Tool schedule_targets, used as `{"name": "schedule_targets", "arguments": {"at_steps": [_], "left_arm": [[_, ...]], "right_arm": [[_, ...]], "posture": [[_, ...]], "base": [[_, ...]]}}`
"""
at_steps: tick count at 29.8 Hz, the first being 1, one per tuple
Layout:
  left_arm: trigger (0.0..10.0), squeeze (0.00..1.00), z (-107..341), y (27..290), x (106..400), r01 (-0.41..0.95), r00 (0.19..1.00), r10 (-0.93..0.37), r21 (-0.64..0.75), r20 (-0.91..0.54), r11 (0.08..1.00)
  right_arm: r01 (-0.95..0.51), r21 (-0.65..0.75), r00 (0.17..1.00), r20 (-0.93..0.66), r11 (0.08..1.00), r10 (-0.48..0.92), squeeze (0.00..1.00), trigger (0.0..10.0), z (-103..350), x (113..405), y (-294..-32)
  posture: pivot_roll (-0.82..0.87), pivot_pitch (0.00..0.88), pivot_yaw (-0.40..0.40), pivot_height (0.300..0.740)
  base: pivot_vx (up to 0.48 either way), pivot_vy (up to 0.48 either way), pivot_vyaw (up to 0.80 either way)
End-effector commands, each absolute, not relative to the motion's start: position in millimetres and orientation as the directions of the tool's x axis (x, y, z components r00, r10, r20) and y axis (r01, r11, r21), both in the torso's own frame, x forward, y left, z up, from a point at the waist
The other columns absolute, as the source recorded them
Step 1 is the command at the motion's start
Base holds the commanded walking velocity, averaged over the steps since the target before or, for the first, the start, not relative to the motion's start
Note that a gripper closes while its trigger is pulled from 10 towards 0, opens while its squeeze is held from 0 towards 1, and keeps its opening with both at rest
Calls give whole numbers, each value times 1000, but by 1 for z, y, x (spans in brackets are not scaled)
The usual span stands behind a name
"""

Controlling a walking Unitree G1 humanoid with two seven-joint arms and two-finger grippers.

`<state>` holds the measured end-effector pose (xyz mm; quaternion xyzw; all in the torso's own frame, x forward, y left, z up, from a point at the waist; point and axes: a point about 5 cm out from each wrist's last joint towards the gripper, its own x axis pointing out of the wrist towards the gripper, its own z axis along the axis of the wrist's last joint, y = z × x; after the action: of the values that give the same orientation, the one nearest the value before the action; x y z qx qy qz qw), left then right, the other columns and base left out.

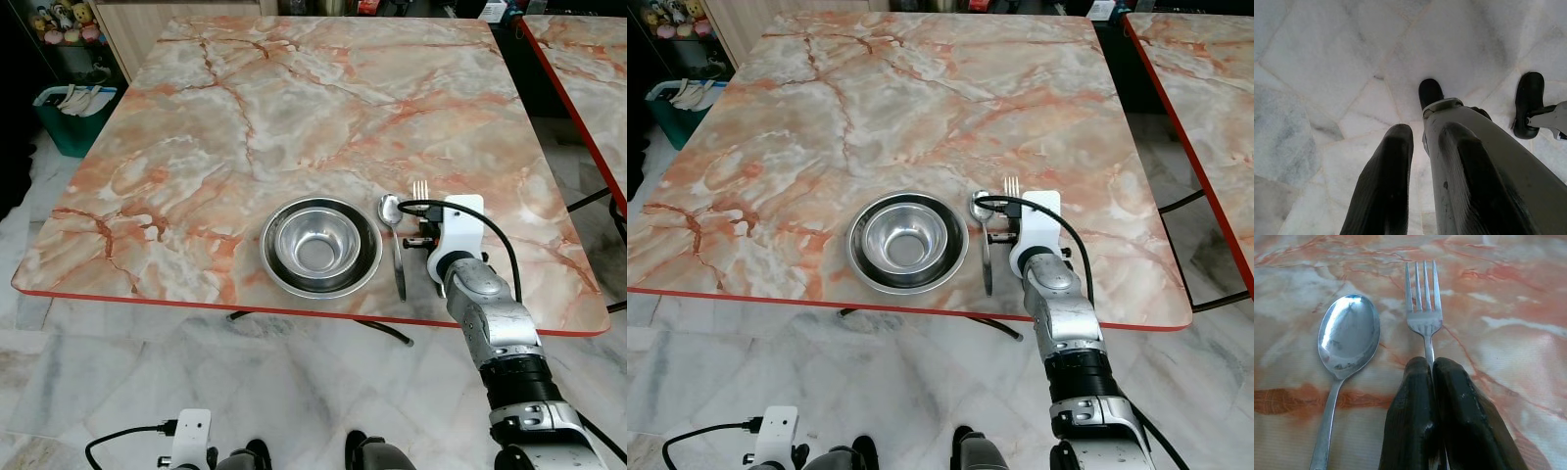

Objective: Setting the table

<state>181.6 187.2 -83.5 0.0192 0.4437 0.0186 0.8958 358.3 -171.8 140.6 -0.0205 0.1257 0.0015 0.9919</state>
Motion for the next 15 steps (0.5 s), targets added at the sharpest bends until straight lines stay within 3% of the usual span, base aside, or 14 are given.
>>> {"name": "schedule_targets", "arguments": {"at_steps": [1, 15], "left_arm": [[10000, 0, -96, 186, 157, -15, 516, 37, 34, -856, 999], [10000, 0, -96, 185, 157, -19, 514, 36, 31, -857, 999]], "right_arm": [[-11, -50, 954, -299, 999, -4, 0, 10000, 130, 355, -172], [-21, -59, 941, -337, 998, -1, 0, 10000, 122, 353, -172]], "posture": [[-52, 248, 2, 740], [-50, 250, 0, 740]], "base": [[0, 0, 0], [0, 0, 0]]}}
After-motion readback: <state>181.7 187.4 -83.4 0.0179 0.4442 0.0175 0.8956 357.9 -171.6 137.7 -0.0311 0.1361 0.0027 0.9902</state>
